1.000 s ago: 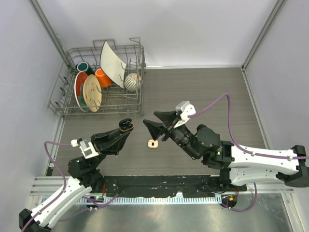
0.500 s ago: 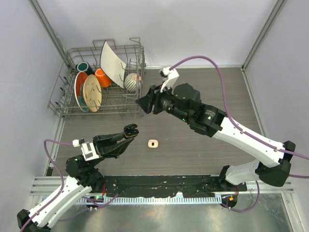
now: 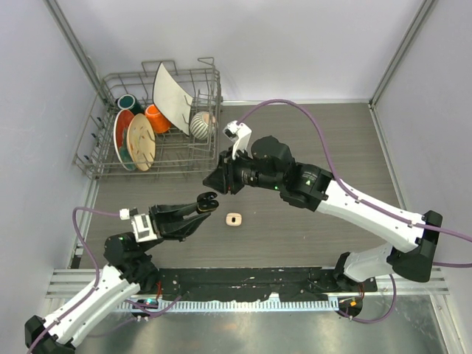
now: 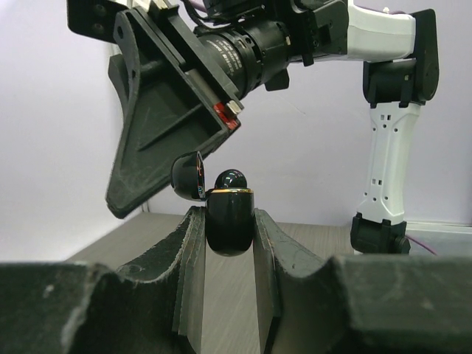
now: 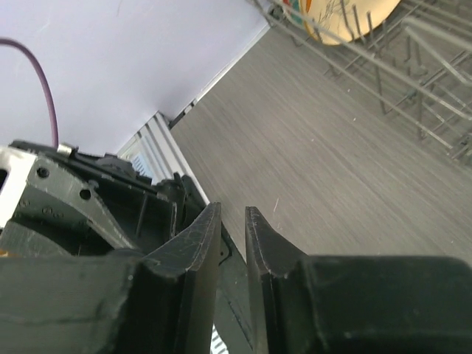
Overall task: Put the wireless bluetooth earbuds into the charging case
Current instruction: Close the charging case, then place the charging case at the center of the board.
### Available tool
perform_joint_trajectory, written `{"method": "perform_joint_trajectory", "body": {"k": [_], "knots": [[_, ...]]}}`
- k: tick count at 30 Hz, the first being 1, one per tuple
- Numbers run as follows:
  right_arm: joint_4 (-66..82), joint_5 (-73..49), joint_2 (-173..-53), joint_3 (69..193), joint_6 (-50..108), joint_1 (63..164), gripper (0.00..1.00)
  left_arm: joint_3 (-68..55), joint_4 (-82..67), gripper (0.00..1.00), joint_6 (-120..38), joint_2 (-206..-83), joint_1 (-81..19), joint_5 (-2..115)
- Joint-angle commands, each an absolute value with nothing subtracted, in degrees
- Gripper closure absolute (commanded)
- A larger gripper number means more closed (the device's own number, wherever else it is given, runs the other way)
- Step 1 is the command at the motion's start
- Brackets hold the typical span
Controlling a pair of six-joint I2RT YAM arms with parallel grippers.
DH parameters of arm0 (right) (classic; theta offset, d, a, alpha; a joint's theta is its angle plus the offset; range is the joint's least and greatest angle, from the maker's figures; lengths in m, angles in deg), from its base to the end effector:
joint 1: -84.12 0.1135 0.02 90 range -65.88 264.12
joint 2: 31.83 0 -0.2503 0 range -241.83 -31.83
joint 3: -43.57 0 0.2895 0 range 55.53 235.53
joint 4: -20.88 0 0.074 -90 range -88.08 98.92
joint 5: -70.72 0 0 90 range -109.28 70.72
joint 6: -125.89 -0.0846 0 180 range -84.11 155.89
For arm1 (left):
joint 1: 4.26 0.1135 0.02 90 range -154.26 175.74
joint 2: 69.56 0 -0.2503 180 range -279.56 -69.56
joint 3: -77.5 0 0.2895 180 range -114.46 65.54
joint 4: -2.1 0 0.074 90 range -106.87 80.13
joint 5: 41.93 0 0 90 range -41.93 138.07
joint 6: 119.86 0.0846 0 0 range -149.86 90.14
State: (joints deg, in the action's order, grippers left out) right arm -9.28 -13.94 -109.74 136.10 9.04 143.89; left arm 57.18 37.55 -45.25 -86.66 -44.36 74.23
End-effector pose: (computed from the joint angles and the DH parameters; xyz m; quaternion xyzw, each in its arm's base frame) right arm 0.1947 0.3497 0.3889 -0.2524 0.7548 0.4415 0.4143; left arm 0.1189 -0.1489 0.2970 0.2895 0.3685 -0.4955 0.7314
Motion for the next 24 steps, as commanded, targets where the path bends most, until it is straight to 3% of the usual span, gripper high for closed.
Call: {"method": "perform_joint_trajectory", "body": {"k": [1, 13, 15, 19, 24], "knots": [[-6.6, -9.3, -106.3, 134.2, 11.3, 144.1, 0.76, 54.8, 40.3, 1.00, -44.5, -87.7, -44.2, 74.3], [-4.6, -11.1, -101.8, 129.7, 12.3, 144.7, 0.77, 54.8, 41.3, 1.00, -45.1, -89.8, -44.2, 72.2], [-5.1, -16.8, -100.4, 128.1, 10.9, 144.8, 0.76, 54.6, 39.3, 1.00, -45.3, -89.7, -44.2, 71.1], [-8.7, -44.1, -97.1, 125.0, 6.5, 144.6, 0.71, 53.8, 33.7, 1.00, -45.9, -89.5, -44.2, 69.0], [-10.9, -45.8, -93.4, 120.0, 0.8, 139.4, 0.68, 49.8, 20.7, 1.00, -48.8, -89.4, -44.2, 67.5]]}}
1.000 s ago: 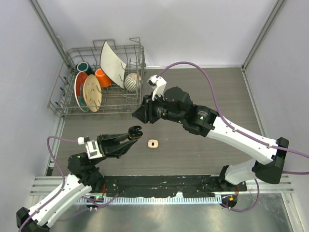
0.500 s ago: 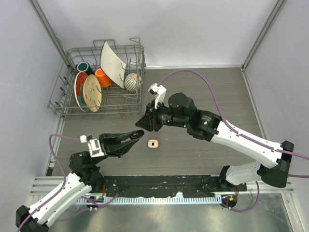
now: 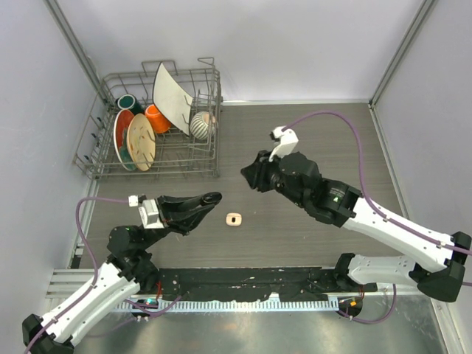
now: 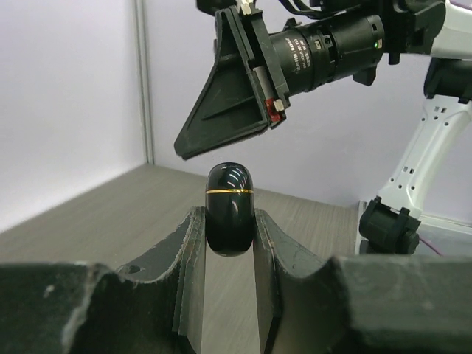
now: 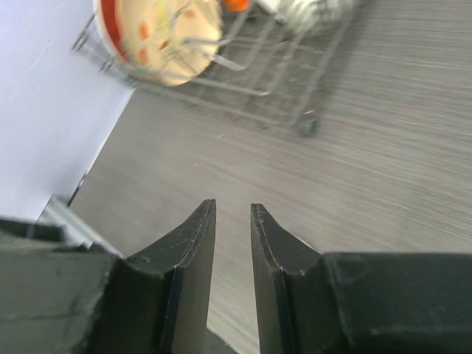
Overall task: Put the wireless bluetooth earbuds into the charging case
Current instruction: Place the charging case at the center of the board.
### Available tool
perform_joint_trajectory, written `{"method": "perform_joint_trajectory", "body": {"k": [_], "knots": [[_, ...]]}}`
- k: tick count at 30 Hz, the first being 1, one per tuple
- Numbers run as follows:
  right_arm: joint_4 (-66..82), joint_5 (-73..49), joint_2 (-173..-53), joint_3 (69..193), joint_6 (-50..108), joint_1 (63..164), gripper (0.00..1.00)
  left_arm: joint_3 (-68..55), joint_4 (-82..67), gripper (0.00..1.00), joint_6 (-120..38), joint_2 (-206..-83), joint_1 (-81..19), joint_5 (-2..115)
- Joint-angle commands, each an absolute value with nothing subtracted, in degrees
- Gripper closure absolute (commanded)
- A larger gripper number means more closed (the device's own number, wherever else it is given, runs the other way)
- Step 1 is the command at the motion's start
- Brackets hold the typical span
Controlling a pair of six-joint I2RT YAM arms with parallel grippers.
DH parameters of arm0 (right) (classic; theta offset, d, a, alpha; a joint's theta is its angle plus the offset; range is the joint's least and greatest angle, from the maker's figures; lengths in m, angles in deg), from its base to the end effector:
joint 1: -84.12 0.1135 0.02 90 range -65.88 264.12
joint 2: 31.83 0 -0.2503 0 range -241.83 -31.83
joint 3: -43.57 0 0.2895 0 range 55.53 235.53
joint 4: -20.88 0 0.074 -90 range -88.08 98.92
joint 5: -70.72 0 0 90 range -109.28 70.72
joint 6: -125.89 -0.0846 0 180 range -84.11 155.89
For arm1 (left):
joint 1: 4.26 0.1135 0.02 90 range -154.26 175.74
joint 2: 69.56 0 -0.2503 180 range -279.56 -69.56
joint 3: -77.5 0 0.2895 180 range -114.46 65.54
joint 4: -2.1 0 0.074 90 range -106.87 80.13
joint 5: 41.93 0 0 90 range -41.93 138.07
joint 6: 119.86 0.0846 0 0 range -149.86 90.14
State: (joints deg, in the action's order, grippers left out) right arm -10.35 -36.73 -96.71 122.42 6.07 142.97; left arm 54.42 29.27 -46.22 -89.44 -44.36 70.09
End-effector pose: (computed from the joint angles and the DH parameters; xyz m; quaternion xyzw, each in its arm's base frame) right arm 0.1988 0.2799 0.3641 -0.1124 0.7930 0.3223 0.5046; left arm 0.1365 -0.1564 0.2918 0.2625 0.4435 -0.4865 0.7054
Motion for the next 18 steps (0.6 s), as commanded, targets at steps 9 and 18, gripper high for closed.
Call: {"method": "perform_joint_trajectory", "body": {"k": [9, 18], "knots": [[-13.1, -41.2, -91.7, 116.7, -4.4, 131.8, 0.68, 45.6, 15.0, 1.00, -65.3, -98.0, -44.2, 66.4], [-15.1, -45.5, -86.9, 114.2, -5.6, 129.3, 0.67, 42.6, 19.5, 1.00, -73.5, -115.2, -48.8, 63.7]]}}
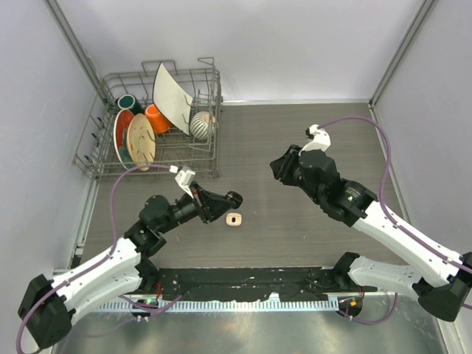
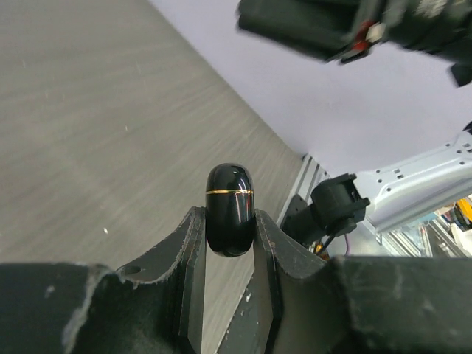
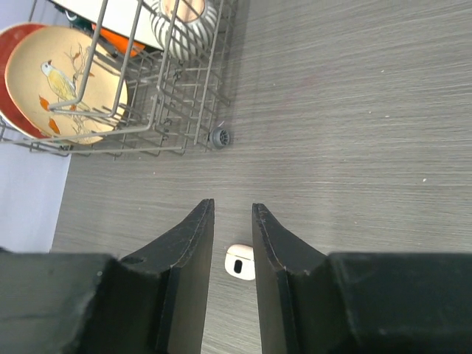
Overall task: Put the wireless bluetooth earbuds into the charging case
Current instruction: Place the charging case at the center of the board.
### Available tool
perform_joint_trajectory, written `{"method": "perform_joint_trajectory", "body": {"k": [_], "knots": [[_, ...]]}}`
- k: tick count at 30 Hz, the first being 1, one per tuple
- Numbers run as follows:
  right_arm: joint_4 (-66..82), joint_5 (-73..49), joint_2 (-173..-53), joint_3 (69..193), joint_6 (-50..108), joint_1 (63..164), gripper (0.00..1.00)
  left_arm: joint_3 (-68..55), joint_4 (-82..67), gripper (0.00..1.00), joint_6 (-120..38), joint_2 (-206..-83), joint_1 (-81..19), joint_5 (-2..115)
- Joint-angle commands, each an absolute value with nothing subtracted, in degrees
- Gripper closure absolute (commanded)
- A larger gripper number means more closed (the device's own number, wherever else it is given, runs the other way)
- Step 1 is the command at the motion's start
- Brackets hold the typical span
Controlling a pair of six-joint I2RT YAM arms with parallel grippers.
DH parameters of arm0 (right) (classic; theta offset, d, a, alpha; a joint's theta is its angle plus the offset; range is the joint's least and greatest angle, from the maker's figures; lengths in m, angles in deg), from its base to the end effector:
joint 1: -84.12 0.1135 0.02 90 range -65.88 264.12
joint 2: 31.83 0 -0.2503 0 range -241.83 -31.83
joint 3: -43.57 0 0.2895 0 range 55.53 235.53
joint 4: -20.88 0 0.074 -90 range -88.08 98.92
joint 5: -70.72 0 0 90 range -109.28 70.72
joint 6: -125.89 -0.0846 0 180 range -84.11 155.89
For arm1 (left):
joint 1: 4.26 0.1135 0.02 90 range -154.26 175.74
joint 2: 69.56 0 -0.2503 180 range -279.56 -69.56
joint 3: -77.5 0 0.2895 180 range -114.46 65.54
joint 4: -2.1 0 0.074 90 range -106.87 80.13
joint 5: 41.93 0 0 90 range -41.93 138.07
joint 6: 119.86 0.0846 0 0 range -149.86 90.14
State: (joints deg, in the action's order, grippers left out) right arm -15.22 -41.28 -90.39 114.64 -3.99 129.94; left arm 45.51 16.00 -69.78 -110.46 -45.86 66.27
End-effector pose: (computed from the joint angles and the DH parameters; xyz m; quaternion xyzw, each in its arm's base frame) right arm 0.2400 0.2015 0.3288 0.0618 0.8257 0.2485 0.5027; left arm 0.1848 -0.1994 0.2460 0.1264 0.6654 -0.5562 0.4816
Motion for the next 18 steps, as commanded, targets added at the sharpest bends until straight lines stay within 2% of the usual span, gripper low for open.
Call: {"method": "perform_joint_trajectory", "body": {"k": [1, 13, 18], "knots": [[-15.2, -46.2, -86.4, 114.1, -5.7, 129.2, 0.67, 42.3, 19.7, 1.00, -73.6, -116.6, -49.7, 61.4], [-16.0, -51.0, -83.9, 113.7, -4.5, 128.9, 0.66, 37.5, 23.1, 1.00, -80.8, -139.5, -63.5, 40.8], [-16.0, -52.1, -82.9, 113.3, -4.6, 128.9, 0.66, 36.4, 25.5, 0.96, -84.6, -146.7, -66.7, 34.6]]}}
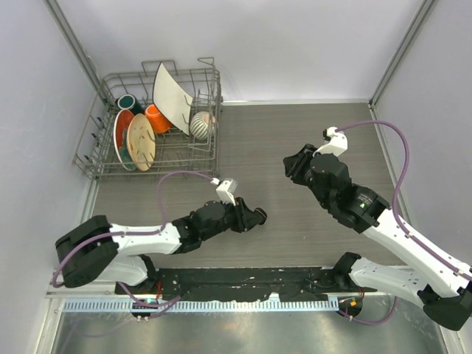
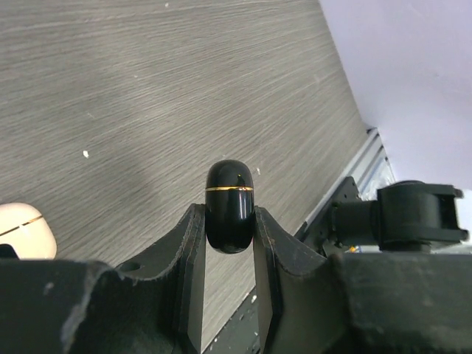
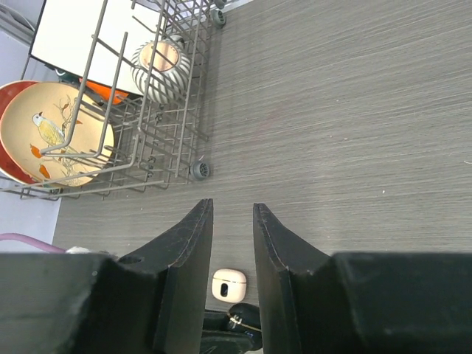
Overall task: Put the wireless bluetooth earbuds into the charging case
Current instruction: Place the charging case at the center of the board.
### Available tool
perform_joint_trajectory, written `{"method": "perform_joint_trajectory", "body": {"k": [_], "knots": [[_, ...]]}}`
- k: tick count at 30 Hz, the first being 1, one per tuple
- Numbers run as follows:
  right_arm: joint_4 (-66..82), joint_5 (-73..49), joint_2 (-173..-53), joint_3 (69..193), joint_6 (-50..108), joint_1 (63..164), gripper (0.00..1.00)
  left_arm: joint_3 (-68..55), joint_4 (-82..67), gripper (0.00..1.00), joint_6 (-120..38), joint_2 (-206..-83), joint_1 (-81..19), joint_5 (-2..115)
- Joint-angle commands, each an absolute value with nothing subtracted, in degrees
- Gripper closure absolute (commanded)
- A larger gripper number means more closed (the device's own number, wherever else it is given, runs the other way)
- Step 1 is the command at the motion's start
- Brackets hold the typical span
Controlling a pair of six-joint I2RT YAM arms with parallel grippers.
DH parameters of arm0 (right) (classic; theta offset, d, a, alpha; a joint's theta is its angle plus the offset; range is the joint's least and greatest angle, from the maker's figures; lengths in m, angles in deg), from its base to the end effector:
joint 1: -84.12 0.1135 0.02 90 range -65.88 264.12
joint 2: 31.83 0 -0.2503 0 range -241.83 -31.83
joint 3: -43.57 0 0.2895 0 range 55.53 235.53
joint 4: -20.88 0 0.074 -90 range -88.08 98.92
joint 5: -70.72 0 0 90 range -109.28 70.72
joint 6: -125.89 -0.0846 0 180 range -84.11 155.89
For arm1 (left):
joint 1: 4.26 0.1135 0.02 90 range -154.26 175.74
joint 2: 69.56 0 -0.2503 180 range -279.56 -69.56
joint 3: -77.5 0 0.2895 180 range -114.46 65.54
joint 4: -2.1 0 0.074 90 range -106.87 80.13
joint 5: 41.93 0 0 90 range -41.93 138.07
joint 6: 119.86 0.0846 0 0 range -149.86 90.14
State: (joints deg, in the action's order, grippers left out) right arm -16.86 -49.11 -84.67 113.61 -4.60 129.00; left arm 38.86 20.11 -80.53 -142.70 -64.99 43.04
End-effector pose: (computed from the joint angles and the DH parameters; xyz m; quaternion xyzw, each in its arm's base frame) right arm 0.2305 0.1701 0.3469 0.1161 0.7992 0.2177 0.5481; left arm 0.1716 -0.2910 0.1441 0.0440 0.7996 -0.4740 0.3659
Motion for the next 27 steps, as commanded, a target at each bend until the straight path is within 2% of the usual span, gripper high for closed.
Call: {"method": "perform_joint_trajectory", "body": {"k": [1, 12, 22, 27], "knots": [[-15.9, -52.1, -82.7, 113.1, -4.7, 128.9, 0.66, 36.3, 26.1, 0.96, -85.7, -147.9, -66.8, 33.6], [-15.1, -51.1, -82.5, 112.0, -4.7, 128.9, 0.66, 30.9, 39.3, 0.92, -94.2, -171.1, -68.0, 32.3], [-15.0, -51.8, -82.1, 110.5, -4.7, 128.9, 0.66, 31.7, 36.6, 0.81, -95.2, -171.0, -68.3, 30.1], [-14.9, -52.2, -82.3, 110.6, -4.4, 128.9, 0.66, 31.7, 36.6, 0.71, -95.5, -171.3, -68.3, 30.0]]}}
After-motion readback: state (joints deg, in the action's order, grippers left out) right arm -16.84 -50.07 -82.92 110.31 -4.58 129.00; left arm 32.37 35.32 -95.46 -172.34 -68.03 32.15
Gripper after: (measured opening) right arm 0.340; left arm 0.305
